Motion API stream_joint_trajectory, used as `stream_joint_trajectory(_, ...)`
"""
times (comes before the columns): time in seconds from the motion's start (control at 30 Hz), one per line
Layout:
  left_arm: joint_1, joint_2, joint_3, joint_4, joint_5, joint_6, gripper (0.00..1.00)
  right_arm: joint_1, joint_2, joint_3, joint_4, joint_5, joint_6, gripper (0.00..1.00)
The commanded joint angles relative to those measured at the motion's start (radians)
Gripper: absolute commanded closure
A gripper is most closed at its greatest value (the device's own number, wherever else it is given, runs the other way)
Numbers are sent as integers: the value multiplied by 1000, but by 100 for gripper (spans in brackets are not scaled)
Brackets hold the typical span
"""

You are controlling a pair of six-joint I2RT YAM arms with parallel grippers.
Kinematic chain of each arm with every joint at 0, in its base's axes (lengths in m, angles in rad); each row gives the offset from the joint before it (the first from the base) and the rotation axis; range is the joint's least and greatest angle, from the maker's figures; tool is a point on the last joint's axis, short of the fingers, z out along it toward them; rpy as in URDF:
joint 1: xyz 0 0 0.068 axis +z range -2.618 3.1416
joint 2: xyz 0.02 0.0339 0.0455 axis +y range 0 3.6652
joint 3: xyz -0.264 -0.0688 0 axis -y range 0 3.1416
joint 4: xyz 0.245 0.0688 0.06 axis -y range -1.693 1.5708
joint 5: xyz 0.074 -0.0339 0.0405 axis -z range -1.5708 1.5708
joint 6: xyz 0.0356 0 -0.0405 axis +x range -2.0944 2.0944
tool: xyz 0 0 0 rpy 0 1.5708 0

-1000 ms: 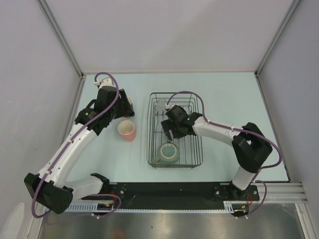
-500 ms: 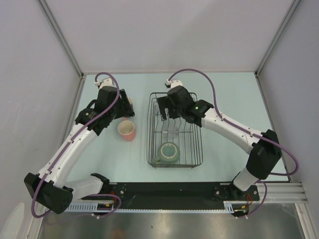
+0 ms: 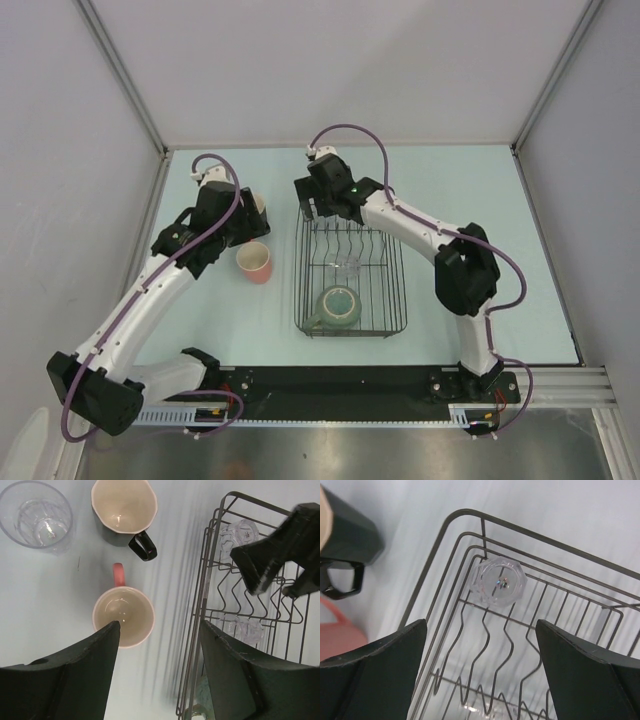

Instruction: Unload the cups from the dish rack

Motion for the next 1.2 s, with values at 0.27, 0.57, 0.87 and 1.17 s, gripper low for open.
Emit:
stream_joint_trajectory(0.27, -8, -74, -34, -19, -11, -49, 30, -45, 161, 201, 40, -3, -25, 5)
stream_joint_trajectory(0.57, -8, -74, -60, -5, -2, -52, 29, -70, 229, 225, 46, -42, -12, 5)
stream_joint_trajectory(0.87, -8, -65, -72, 11, 9, -52, 29, -67, 264, 224, 40, -53, -3, 8)
stream_joint_trajectory(1.17, -8, -59, -80, 18, 20, -51, 29, -67, 265, 186, 40, -68, 14, 35)
